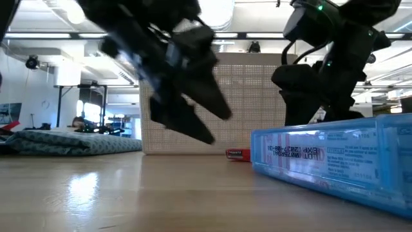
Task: Pick & place medical supplies in basket/bin
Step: Put the red medicine box into the white bin
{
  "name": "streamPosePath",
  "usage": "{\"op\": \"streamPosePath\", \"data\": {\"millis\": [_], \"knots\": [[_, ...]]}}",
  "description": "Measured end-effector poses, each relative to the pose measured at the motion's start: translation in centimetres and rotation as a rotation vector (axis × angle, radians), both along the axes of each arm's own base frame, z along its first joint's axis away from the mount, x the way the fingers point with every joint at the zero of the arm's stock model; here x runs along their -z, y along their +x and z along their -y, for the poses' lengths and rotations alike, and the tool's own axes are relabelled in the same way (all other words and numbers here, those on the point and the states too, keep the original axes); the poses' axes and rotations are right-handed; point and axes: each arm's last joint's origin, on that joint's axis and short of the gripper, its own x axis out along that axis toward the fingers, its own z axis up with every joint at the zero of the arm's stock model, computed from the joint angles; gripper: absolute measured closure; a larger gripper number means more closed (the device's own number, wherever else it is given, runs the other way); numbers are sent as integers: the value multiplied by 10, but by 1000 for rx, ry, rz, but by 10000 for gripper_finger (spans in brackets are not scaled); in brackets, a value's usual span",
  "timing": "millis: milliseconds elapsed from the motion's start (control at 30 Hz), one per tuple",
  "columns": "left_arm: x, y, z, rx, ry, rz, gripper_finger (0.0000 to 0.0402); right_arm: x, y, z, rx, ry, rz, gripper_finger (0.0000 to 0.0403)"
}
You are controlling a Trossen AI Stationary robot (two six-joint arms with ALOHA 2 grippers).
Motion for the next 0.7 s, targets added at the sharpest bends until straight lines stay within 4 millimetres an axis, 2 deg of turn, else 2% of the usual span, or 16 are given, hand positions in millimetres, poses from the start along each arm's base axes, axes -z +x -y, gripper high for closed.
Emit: {"op": "streamPosePath", "data": {"millis": [133,333,700], "knots": [[7,27,-10,54,-26,-62,101,5,-3,3,-10,14,19,77],[14,48,-24,59,-3,-123,101,7,-4,2,-61,25,20,78],[18,51,-42,25,-10,-123,101,4,5,5,-165,86,116,79]]}}
